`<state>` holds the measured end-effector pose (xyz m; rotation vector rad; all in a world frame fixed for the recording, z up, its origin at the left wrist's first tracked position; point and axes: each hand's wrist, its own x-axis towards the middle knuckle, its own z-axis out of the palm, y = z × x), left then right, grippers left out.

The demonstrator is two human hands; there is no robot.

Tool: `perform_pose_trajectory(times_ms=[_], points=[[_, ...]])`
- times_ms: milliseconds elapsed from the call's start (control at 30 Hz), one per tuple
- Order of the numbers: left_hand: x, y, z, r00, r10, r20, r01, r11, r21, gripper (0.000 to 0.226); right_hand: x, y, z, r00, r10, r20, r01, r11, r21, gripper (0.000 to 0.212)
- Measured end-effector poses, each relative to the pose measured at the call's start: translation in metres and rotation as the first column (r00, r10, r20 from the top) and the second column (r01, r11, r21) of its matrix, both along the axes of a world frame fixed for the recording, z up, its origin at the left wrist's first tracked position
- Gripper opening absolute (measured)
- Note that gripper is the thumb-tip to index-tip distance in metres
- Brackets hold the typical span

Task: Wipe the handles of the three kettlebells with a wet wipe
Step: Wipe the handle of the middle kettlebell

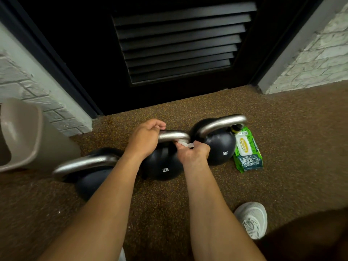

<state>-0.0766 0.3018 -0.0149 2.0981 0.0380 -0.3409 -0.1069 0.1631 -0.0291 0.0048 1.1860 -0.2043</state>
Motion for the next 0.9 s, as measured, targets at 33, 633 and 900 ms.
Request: perform_pose_trajectory(times_ms=[33,633,900], points=[[0.000,0.000,0.000,1.000,-0.003,-0.004,0.003,1.000,-0.002,0.031,-0.002,-0.003,-0.001,0.999,0.047,-0.022,-0.047,0.999,-0.026,0.048],[0.004,0.000,-0.003,1.000,0.001,0.005,-0.001,1.000,-0.022,0.032,-0.020,0.006,0.008,0.963,0.255,-0.090,-0.270,0.931,-0.247,0.034],[0.003,0.000,0.000,1.000,-0.003,-0.003,0.003,1.000,-0.014,0.032,-0.003,-0.007,-0.005,0.955,0.266,-0.135,-0.286,0.944,-0.162,0.054]])
